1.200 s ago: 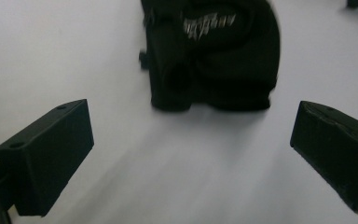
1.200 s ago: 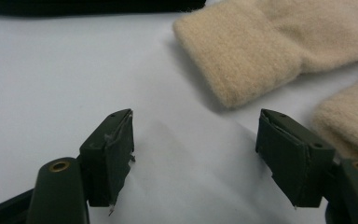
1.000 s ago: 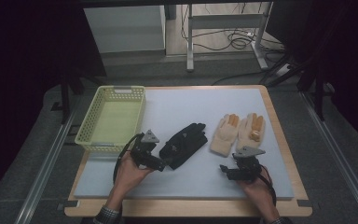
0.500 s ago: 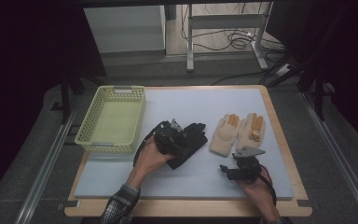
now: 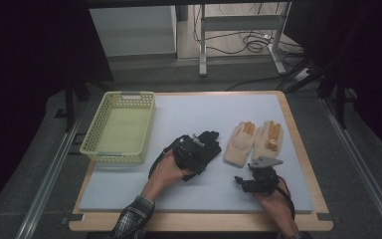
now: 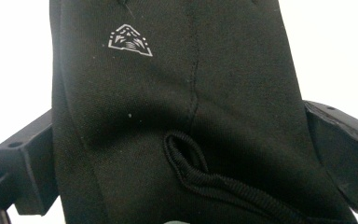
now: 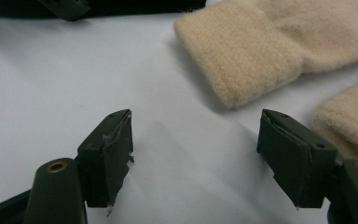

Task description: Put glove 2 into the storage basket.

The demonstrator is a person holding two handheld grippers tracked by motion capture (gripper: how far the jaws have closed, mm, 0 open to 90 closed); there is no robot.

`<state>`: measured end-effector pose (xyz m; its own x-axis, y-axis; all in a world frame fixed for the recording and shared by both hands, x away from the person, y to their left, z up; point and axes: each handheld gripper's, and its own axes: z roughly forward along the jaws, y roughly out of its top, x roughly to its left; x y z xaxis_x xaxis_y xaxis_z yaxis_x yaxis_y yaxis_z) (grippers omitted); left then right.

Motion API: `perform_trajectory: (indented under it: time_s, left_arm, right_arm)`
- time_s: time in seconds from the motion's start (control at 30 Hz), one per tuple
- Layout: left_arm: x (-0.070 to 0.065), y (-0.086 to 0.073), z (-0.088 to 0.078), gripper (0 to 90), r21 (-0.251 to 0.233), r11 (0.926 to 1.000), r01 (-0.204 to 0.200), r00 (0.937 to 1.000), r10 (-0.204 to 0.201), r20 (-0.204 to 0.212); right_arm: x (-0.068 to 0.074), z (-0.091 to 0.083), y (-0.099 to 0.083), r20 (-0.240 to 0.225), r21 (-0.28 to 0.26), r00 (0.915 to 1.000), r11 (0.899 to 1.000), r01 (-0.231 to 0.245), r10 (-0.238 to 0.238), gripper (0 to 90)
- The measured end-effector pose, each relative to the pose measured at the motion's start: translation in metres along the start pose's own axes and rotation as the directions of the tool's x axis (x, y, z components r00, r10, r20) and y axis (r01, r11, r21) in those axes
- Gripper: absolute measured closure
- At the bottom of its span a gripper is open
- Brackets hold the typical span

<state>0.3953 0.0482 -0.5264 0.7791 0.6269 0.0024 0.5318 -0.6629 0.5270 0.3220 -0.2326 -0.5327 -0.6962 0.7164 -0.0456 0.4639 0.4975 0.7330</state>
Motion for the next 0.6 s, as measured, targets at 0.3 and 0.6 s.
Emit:
perform_trajectory:
  time_s: [0.3,0.6]
  left_arm:
    - [-0.004,0.000,-0.012,44.2,-0.008,1.0000,0.000,0.9997,0.000,-0.026]
    - [0.004,0.003,-0.033,68.2,-0.075,0.9965,0.037,0.9989,-0.039,-0.026]
  right_arm:
    - [0.000,0.000,0.000,0.001,0.000,1.0000,1.000,0.001,-0.001,26.3]
    - [0.000,0.000,0.000,0.000,0.001,1.0000,1.000,0.001,-0.001,26.2]
